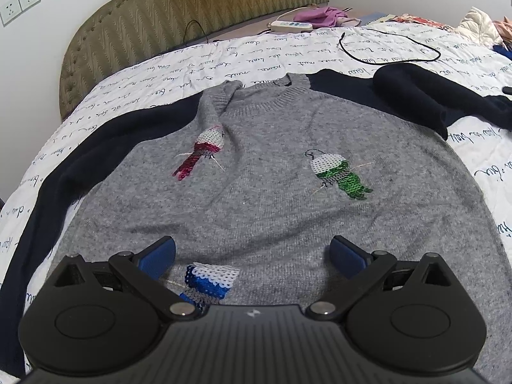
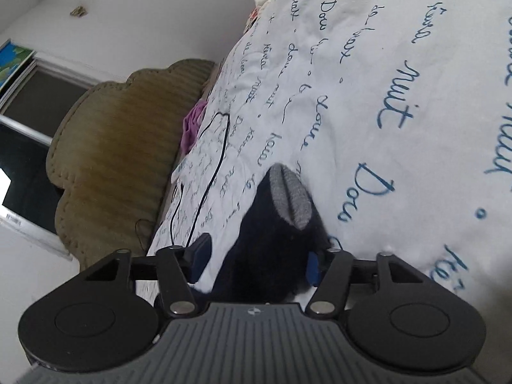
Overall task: Fold small clothes
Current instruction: 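Move the right gripper to the navy sleeve cuff and grasp it, then lift the held navy cuff with the right gripper across the sweater body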
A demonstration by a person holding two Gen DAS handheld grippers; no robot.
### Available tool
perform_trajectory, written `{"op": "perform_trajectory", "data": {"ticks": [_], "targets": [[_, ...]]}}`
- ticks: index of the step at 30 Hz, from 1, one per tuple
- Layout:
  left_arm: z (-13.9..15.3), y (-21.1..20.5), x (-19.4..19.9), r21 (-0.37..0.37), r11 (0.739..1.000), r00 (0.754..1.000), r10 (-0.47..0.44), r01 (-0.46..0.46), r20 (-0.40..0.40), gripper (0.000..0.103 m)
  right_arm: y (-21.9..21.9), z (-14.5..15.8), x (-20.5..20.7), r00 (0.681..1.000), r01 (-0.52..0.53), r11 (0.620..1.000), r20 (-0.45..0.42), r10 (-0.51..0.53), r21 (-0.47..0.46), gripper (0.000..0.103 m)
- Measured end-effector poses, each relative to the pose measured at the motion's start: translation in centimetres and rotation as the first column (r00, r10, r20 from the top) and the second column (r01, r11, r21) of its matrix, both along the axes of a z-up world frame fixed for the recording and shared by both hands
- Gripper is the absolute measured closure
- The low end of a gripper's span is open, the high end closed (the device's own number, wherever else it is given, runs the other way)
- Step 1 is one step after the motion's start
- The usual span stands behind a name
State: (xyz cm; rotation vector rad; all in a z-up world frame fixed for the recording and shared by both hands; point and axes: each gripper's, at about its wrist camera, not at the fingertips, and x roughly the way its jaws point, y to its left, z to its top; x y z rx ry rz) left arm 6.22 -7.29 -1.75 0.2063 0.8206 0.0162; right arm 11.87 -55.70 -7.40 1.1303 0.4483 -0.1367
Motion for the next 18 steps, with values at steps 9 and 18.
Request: {"op": "perform_trajectory", "data": {"ticks": [9,18], "targets": [[1.1,1.2,0.2,0.007,0.999,0.999,0.041,-0.041,0.026,0.0,-1.2,1.0,2.0,0.997,0.068,0.997,-0.026,-0.069,-0.046,0.089],[1.4,2.3,0.6,0.014,0.998,0.997,0.06,-0.061,0.041,0.0,-1.1,11.2,1.5,0.993,0.121,0.888,0.039,-0.116,-0.444,0.089]]}}
